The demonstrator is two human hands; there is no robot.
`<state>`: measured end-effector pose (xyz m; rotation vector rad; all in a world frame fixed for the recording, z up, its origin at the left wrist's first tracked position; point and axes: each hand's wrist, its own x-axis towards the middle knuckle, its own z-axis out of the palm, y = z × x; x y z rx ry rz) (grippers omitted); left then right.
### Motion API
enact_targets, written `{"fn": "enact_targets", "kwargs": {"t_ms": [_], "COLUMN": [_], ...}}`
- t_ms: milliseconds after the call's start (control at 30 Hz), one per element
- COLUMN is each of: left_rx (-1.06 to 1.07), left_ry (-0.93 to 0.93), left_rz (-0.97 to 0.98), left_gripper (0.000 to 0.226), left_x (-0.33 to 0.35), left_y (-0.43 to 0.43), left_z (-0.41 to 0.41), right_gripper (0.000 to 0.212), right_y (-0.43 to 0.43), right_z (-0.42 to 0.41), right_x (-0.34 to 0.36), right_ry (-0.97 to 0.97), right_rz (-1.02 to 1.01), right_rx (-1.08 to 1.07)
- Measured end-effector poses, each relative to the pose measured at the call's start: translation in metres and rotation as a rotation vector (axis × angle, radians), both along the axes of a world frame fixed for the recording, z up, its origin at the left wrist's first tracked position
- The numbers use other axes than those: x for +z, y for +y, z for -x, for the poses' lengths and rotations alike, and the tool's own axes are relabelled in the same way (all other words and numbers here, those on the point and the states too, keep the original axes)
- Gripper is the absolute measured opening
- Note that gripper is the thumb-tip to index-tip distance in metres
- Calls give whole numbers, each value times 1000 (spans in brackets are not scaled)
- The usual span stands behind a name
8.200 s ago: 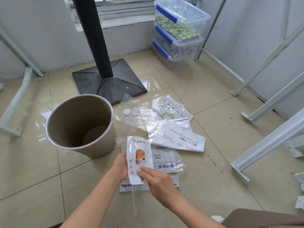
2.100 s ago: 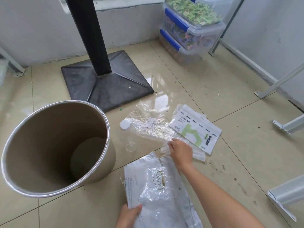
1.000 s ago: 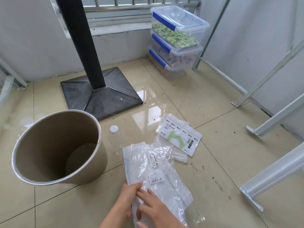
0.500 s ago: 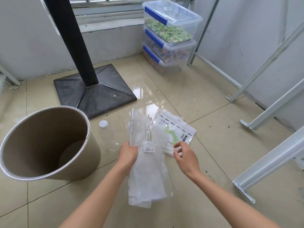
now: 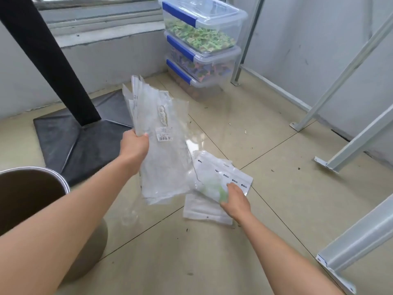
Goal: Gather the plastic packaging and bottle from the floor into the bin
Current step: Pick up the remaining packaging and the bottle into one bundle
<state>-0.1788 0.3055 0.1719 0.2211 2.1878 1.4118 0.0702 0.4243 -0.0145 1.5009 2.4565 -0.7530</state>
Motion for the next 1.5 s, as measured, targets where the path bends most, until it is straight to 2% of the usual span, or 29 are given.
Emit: {"fn": "enact_targets", "kwargs": {"t_ms": [100,167,300,367,533,667,767,967,1067,1100,1200,1267,1333,1367,1400,1500], "left_rx": [27,54,98,125,119,108,115,76,31,20,9,17,39,53,66,96], "left_ry": [45,65,81,95,158,152,128,41,-6,-22,-79,-97,-85,-77,-72,-60], "left_rz": [7,1,23,29,33,46,60,73,40,31,14,13,24,26,26,39], "left_gripper": [31,33,34,33,36,37,37,36,36,36,38,39,38,38,38,39], "left_x": [-14,-23,-38,-42,-36,-24,-15,-9,-6,-6,-6,-7,-7,-7,-7,-9], "left_y": [13,18,22,23,18,9,-1,-21,-28,-30,-36,-40,-46,-49,-51,-58], "left_z": [19,27,35,34,24,14,6,-23,-43,-50,-65,-69,-68,-66,-64,-56], "right_gripper": [70,70,33,25,44,47,47,35,22,15,37,42,47,51,51,38], "right_y": [-1,-2,1,6,13,16,13,-7,-27,-34,-51,-60,-61,-58,-53,-49], "right_z": [7,11,17,14,-3,-16,-23,-8,9,15,29,31,32,25,20,7], "right_x": [-28,-43,-55,-44,2,38,68,120,143,149,164,174,167,159,151,136], "right_ry": [-117,-184,-253,-283,-153,67,155,401,444,441,254,99,79,130,173,44], "right_rz": [-63,-153,-373,-437,-519,-520,-546,-605,-542,-532,-452,-441,-439,-517,-571,-366], "right_rx": [113,142,282,327,258,171,188,93,33,11,-12,60,140,147,109,-62]}}
